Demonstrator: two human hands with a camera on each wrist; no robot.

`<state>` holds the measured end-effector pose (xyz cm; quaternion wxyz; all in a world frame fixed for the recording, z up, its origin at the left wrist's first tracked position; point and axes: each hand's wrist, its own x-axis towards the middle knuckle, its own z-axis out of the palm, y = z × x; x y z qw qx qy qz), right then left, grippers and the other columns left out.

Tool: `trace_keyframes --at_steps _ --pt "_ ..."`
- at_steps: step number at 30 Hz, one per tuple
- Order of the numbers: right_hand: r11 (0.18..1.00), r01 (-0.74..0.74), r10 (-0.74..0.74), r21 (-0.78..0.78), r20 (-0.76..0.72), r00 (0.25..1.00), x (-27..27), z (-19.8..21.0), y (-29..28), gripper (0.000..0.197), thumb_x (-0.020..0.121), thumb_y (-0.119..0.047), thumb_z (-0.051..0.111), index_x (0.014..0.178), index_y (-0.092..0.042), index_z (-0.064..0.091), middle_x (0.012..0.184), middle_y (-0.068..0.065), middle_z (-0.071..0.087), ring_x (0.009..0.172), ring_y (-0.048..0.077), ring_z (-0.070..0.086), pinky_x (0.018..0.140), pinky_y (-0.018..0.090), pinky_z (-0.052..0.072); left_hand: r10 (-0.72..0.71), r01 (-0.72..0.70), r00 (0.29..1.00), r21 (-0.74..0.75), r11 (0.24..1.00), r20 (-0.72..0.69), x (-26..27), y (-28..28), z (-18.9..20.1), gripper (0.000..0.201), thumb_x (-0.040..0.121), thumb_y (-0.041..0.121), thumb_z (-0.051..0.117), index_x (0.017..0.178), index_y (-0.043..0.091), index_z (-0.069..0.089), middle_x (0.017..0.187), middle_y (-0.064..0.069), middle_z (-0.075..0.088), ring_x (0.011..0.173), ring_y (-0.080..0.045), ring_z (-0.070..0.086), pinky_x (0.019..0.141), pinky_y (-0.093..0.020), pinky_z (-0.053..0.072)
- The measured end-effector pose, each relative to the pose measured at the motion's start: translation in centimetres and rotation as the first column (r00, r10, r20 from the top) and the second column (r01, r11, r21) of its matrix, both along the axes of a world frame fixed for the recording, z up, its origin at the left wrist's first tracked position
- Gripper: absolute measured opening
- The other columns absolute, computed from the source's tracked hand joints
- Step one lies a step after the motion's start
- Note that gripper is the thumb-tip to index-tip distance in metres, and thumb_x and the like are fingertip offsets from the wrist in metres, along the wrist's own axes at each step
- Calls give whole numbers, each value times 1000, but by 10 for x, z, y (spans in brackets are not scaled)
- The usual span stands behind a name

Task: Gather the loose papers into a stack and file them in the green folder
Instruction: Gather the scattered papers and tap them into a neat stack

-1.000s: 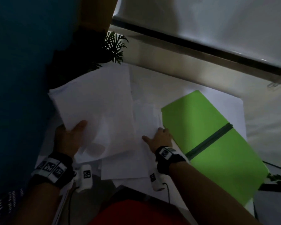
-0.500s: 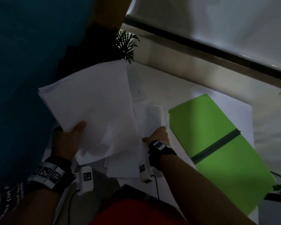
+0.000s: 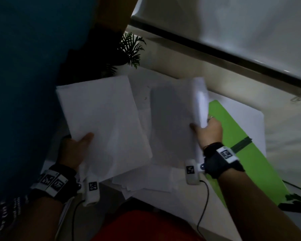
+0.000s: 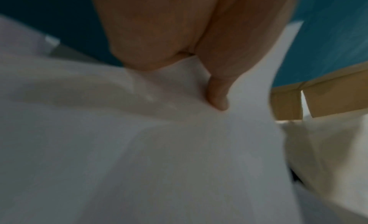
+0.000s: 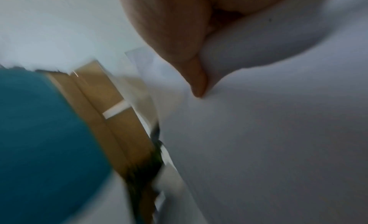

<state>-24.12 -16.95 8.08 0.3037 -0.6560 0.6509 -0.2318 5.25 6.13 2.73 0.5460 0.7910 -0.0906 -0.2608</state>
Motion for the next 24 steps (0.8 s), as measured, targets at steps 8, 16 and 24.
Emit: trace_keyframes --at_steps 8,16,24 --pt "991 10 52 -136 447 893 -15 80 -25 38 71 -5 81 105 -11 67 93 -3 72 75 2 70 66 12 55 -203 223 968 128 966 -148 -46 -39 -36 36 84 19 69 116 0 65 115 -15 68 101 -29 65 89 -36 49" --pt "916 -85 61 392 72 995 30 -63 14 47 76 -8 70 120 -5 55 114 19 68 95 32 67 85 40 56 -310 374 904 194 907 -296 -55 -47 -50 43 92 25 56 133 12 53 126 -10 61 109 -31 59 100 -44 47" --pt "892 -258 284 370 -17 959 71 -84 55 50 91 -4 47 139 -12 45 129 15 61 113 30 60 91 23 44 -335 361 931 244 900 -143 -68 -52 -44 55 93 33 55 142 10 41 136 -5 52 123 -25 52 106 -31 38"
